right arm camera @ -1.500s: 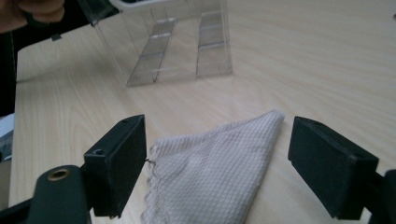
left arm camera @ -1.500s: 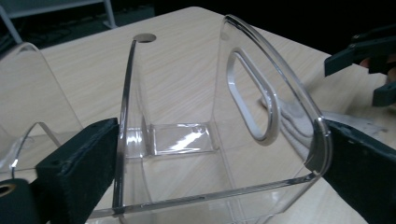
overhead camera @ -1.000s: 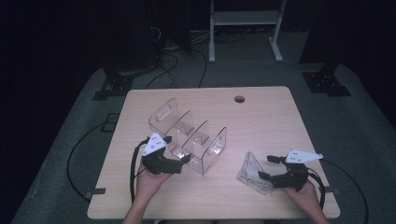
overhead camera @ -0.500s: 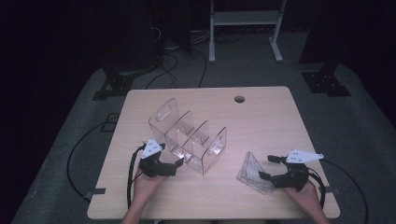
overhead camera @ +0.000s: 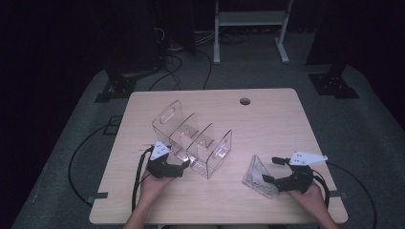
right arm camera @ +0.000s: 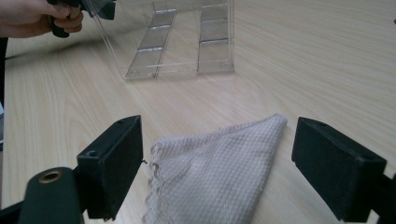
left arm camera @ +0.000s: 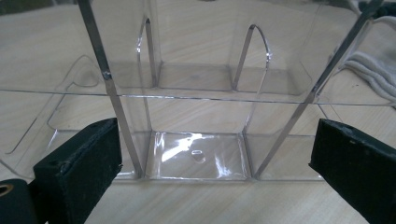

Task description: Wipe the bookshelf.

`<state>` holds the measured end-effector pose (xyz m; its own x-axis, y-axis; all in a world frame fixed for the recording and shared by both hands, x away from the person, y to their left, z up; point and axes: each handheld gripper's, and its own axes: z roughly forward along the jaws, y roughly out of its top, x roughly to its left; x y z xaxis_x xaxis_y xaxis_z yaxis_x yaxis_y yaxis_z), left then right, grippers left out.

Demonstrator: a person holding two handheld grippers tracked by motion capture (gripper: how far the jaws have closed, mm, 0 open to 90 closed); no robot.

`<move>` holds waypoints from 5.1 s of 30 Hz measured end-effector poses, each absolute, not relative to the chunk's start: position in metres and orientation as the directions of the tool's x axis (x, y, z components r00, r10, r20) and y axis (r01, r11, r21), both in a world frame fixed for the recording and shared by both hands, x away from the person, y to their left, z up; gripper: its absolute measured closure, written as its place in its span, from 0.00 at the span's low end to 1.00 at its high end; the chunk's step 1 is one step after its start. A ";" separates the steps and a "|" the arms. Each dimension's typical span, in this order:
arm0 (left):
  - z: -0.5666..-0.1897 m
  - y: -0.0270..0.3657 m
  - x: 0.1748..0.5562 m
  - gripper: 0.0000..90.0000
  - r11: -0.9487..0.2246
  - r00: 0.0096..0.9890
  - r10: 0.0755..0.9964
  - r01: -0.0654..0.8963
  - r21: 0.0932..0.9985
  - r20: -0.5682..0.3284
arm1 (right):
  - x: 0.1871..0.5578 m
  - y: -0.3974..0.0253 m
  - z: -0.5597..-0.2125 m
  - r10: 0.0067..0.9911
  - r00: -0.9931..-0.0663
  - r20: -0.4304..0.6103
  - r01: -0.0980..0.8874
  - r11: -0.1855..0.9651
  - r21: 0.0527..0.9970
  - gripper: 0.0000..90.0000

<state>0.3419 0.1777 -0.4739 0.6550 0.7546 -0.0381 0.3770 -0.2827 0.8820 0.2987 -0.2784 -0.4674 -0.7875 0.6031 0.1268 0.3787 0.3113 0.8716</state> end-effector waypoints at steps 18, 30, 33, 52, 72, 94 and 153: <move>-0.481 0.173 0.350 0.08 -0.255 0.645 0.763 0.356 0.899 -0.039 | 0.320 -0.254 -0.485 0.612 -0.787 0.079 0.435 0.460 0.774 0.39; -0.481 0.173 0.347 0.08 -0.235 0.640 0.766 0.360 0.903 -0.056 | 0.319 -0.233 -0.493 0.650 -0.760 0.003 0.457 0.531 0.714 0.55; -0.480 0.172 0.346 0.08 -0.236 0.642 0.765 0.363 0.902 -0.058 | 0.317 -0.228 -0.490 0.640 -0.768 0.001 0.453 0.543 0.707 0.73; -0.480 0.164 0.340 0.09 -0.249 0.644 0.764 0.353 0.902 -0.041 | 0.311 -0.235 -0.473 0.633 -0.773 0.042 0.404 0.440 0.802 0.88; -0.478 0.150 0.329 0.09 -0.285 0.685 0.728 0.340 0.896 -0.028 | 0.343 -0.204 -0.459 0.611 -0.791 0.028 0.291 0.335 0.896 0.88; -0.478 0.148 0.328 0.09 -0.283 0.680 0.732 0.346 0.895 -0.031 | 0.357 -0.201 -0.490 0.644 -0.757 0.108 0.451 0.396 0.800 0.88; -0.479 0.154 0.329 0.09 -0.272 0.669 0.743 0.336 0.902 -0.025 | 0.298 -0.141 -0.480 0.398 -0.917 -0.014 0.227 0.552 0.802 0.87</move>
